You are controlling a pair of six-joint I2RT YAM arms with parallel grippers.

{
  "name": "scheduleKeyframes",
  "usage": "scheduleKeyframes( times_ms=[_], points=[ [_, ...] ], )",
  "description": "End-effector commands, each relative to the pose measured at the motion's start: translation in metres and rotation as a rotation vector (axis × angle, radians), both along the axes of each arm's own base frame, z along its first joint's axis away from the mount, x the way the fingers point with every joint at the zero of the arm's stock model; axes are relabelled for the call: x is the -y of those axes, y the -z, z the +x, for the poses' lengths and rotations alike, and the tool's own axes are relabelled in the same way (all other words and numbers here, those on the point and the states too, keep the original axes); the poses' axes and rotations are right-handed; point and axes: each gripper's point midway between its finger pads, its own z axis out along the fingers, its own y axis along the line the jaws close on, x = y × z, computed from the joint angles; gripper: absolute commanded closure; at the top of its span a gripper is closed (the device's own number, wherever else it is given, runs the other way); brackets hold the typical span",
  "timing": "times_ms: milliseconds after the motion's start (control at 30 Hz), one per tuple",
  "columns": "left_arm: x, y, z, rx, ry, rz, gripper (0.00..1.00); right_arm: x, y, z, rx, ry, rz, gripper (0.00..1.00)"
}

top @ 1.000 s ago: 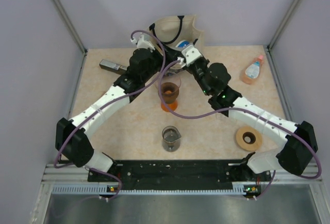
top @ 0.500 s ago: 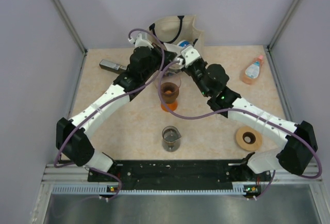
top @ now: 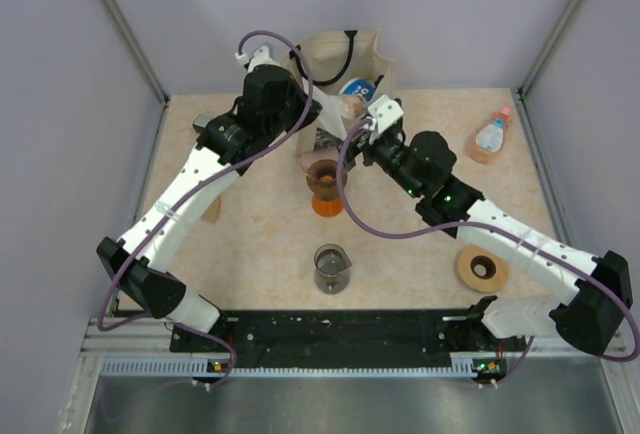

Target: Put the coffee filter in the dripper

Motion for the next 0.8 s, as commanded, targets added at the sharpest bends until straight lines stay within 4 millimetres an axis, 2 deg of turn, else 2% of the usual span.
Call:
scheduleKeyframes(
  times_ms=[0, 333, 567, 767],
  points=[
    [-0.008, 0.028, -0.011, -0.091, 0.010, 0.099, 1.00, -0.010, -0.013, -0.014, -0.014, -0.073, 0.086, 0.14],
    [-0.003, 0.035, -0.015, -0.115, 0.028, 0.072, 1.00, -0.019, 0.000, 0.008, -0.058, -0.013, 0.094, 0.13],
    [-0.003, 0.034, -0.018, -0.110, 0.038, 0.073, 1.00, -0.006, 0.003, 0.030, -0.057, 0.130, 0.118, 0.14],
    [-0.004, 0.033, -0.017, -0.101, 0.039, 0.085, 1.00, -0.007, 0.001, 0.032, -0.049, 0.130, 0.129, 0.14]
  ],
)
